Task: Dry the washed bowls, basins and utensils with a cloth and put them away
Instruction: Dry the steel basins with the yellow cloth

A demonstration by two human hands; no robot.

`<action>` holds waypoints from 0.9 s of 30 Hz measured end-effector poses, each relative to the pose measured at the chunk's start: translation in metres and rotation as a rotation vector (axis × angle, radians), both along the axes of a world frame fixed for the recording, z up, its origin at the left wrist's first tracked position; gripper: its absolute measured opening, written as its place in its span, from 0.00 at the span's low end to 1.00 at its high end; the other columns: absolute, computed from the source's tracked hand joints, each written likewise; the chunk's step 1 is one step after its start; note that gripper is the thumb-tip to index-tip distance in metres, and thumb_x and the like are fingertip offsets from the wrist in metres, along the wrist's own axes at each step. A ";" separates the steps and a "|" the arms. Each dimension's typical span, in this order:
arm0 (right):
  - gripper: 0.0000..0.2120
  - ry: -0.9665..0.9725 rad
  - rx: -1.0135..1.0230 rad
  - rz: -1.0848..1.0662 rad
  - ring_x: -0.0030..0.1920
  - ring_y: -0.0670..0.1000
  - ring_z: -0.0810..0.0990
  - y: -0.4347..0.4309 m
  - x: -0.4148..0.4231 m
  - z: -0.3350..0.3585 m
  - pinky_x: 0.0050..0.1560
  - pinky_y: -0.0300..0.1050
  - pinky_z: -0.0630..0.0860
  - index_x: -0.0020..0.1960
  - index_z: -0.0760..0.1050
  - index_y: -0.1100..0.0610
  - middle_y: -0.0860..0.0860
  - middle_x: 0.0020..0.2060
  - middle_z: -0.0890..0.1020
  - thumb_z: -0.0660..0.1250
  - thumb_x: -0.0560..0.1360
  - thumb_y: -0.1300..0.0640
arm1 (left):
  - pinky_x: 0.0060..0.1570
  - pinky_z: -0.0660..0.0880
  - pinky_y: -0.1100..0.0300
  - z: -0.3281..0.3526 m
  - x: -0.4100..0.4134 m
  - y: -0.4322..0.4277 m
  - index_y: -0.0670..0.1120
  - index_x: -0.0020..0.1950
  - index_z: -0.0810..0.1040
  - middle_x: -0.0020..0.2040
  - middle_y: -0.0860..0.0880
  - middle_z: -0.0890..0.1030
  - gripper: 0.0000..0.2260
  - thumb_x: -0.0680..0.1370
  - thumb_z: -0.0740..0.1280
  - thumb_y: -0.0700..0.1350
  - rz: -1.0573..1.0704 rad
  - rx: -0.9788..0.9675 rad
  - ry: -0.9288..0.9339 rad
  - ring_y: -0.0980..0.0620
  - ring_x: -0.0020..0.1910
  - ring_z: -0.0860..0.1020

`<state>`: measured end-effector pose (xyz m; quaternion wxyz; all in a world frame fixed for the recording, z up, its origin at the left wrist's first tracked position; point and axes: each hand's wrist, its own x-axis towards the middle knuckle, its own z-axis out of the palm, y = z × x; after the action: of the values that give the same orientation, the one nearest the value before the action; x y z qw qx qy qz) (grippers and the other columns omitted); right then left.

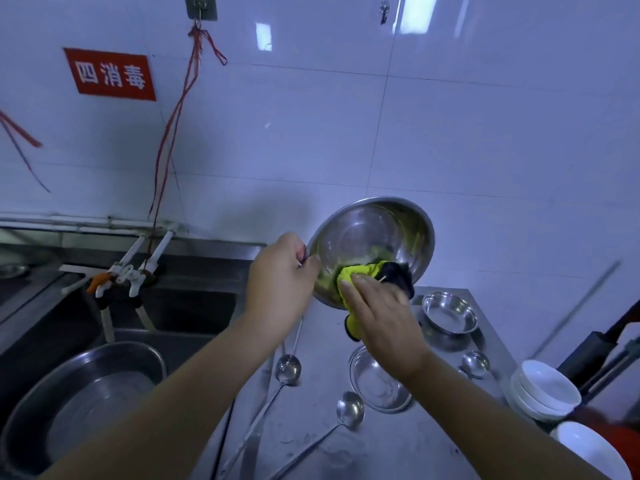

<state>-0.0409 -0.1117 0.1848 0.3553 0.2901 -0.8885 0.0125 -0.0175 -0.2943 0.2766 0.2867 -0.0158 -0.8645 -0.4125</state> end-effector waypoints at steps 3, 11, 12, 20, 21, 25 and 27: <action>0.24 -0.066 -0.247 0.025 0.58 0.56 0.73 -0.009 0.004 0.002 0.57 0.52 0.68 0.68 0.65 0.62 0.58 0.59 0.76 0.55 0.72 0.65 | 0.33 0.66 0.60 0.000 -0.001 0.024 0.47 0.34 0.67 0.31 0.51 0.71 0.11 0.73 0.67 0.41 0.010 0.083 -0.010 0.49 0.33 0.71; 0.23 0.145 -0.069 0.108 0.60 0.56 0.74 0.019 -0.005 0.016 0.55 0.50 0.68 0.65 0.67 0.61 0.59 0.59 0.79 0.64 0.71 0.59 | 0.35 0.70 0.52 0.008 -0.003 0.038 0.41 0.34 0.70 0.31 0.44 0.76 0.09 0.72 0.67 0.41 -0.015 0.087 -0.034 0.44 0.35 0.76; 0.21 0.204 -0.022 0.088 0.60 0.56 0.74 0.031 -0.010 0.021 0.54 0.51 0.68 0.64 0.68 0.60 0.58 0.58 0.79 0.65 0.71 0.61 | 0.36 0.70 0.52 0.012 -0.003 0.037 0.42 0.34 0.70 0.31 0.45 0.75 0.09 0.72 0.67 0.41 -0.002 0.069 -0.018 0.44 0.35 0.76; 0.10 0.421 -0.314 0.124 0.42 0.54 0.78 0.027 -0.006 0.037 0.43 0.47 0.70 0.52 0.73 0.57 0.53 0.40 0.83 0.55 0.77 0.65 | 0.36 0.70 0.68 0.009 0.015 0.079 0.51 0.46 0.71 0.39 0.56 0.76 0.12 0.70 0.71 0.40 -0.029 0.302 0.108 0.61 0.40 0.76; 0.09 0.410 -0.351 0.117 0.41 0.54 0.79 0.024 -0.004 0.035 0.44 0.46 0.70 0.52 0.72 0.57 0.53 0.40 0.83 0.58 0.75 0.66 | 0.35 0.70 0.70 0.005 0.018 0.084 0.53 0.48 0.70 0.41 0.56 0.76 0.15 0.70 0.71 0.39 -0.047 0.334 0.114 0.61 0.41 0.76; 0.14 0.394 -0.403 0.147 0.46 0.52 0.79 0.018 0.002 0.024 0.46 0.45 0.71 0.54 0.76 0.59 0.54 0.47 0.84 0.64 0.70 0.69 | 0.37 0.77 0.57 -0.001 0.020 0.087 0.54 0.50 0.71 0.40 0.52 0.77 0.17 0.70 0.67 0.34 -0.074 0.324 0.147 0.51 0.38 0.78; 0.15 0.387 -0.325 0.171 0.48 0.53 0.79 0.025 0.001 0.021 0.47 0.46 0.73 0.56 0.76 0.60 0.55 0.50 0.83 0.65 0.71 0.68 | 0.38 0.77 0.50 0.004 0.018 0.081 0.51 0.51 0.73 0.42 0.51 0.78 0.16 0.69 0.66 0.33 -0.086 0.241 0.168 0.50 0.39 0.78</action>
<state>-0.0396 -0.0866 0.2054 0.5583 0.3004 -0.7625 0.1290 0.0001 -0.2134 0.2809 0.3400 -0.0529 -0.7802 -0.5224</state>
